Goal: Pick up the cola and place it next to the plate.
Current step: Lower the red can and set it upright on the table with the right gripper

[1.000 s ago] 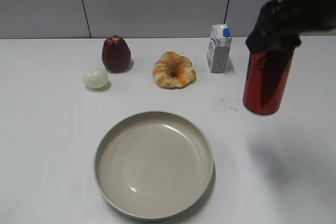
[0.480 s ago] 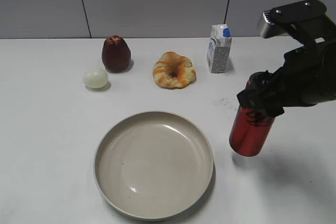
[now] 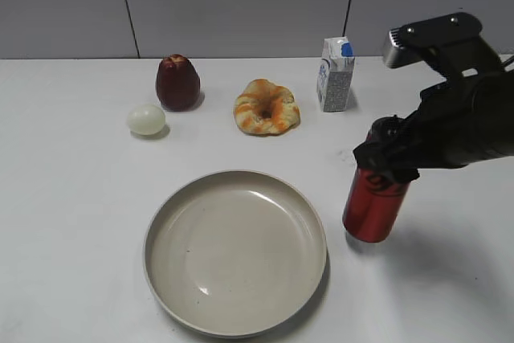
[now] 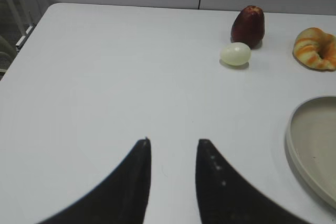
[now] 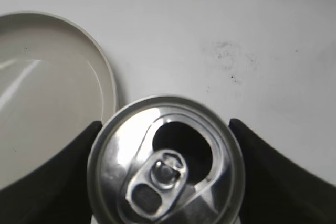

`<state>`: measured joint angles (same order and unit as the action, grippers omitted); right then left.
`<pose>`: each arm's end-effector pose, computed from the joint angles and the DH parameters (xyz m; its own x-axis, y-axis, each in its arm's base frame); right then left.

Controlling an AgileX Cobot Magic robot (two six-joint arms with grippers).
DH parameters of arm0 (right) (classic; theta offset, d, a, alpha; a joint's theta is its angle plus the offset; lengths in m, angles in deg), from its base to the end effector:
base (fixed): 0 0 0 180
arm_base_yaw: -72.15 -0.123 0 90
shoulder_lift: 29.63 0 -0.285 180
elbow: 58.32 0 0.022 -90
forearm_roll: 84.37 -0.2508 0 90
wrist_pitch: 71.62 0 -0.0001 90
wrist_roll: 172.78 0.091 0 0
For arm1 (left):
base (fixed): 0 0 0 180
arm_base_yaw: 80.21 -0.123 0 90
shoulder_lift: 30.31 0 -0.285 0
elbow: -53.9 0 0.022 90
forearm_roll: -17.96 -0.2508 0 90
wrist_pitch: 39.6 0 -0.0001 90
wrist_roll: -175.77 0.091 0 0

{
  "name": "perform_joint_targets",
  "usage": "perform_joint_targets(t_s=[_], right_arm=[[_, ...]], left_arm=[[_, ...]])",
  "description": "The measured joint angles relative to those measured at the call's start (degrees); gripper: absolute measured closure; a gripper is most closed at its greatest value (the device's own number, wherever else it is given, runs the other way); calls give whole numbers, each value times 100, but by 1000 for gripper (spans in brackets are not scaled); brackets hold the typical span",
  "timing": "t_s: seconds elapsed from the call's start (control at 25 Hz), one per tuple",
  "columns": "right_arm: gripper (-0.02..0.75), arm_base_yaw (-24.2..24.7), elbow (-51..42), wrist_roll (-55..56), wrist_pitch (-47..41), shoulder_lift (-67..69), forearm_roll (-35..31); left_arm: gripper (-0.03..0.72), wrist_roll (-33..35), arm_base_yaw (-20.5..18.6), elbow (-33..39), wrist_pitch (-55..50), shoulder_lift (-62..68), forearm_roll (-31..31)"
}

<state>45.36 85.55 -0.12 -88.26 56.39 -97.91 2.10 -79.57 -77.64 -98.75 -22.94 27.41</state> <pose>0.2334 0.1247 0.2246 -0.7120 -0.2494 -0.6564 -0.4214 0.8995 0.1153 -0.0058 -0.0128 0.2810 -0.4131 0.0297 -0.9102 0.1497 0.9881 -0.0357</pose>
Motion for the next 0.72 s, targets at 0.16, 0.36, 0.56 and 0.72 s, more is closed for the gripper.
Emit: perform_joint_targets(t_s=[0.16,0.36,0.56,0.72], right_arm=[[234,0,0,-24,19,225,-126],[234,-83,0,-111,127,479,-169],[236,-355,0,-386,340,646,-181],[236,-430,0,-437,419,668,-170]], left_arm=[[453,0,0,0,0,0,0],[453,0,0,0,0,0,0],[453,0,0,0,0,0,0],[454,0,0,0,0,0,0]])
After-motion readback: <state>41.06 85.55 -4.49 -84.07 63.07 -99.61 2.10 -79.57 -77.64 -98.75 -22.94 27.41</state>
